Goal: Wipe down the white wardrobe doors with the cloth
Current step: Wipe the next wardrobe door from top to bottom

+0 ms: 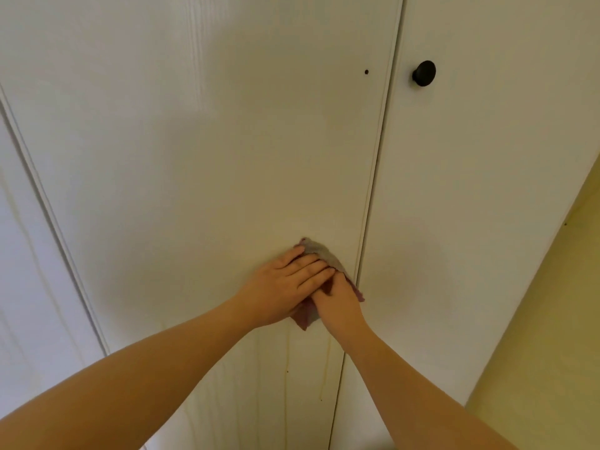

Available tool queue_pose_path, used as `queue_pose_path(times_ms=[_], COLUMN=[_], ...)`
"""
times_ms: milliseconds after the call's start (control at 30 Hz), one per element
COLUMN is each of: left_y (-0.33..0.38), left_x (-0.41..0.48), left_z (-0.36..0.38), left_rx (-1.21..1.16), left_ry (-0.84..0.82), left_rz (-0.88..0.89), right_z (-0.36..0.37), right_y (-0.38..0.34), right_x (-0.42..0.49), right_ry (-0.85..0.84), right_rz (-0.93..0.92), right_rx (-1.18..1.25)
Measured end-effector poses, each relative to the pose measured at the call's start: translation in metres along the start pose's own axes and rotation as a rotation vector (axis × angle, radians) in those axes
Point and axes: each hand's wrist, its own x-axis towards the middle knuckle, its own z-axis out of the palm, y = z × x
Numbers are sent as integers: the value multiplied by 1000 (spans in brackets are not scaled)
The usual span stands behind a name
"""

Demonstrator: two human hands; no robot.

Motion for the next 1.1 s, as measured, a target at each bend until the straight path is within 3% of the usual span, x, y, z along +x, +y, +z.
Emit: queue_pose_path(times_ms=[333,567,733,833,967,1100], left_y=[-6,-6,-10,-5,-3,-3], left_x=[-32,-51,-62,-69,-73,-81], left_z=[-16,-22,-21,-17,-14,-12], left_rx=[180,246,224,219,212,210], left_ry=[45,92,47,-1,-7,2], left_rz=[-229,-247,-251,-251,-253,-255], right_z=[5,-5,2,6,6,5], right_y=[0,4,3,11,20,2], right_x=[8,2,12,10,0,-3], right_ry=[81,-31,177,92,-163,3], right_rz=[2,241,71,105,336,246], right_rx=[-12,-178,-317,-450,-638,-502])
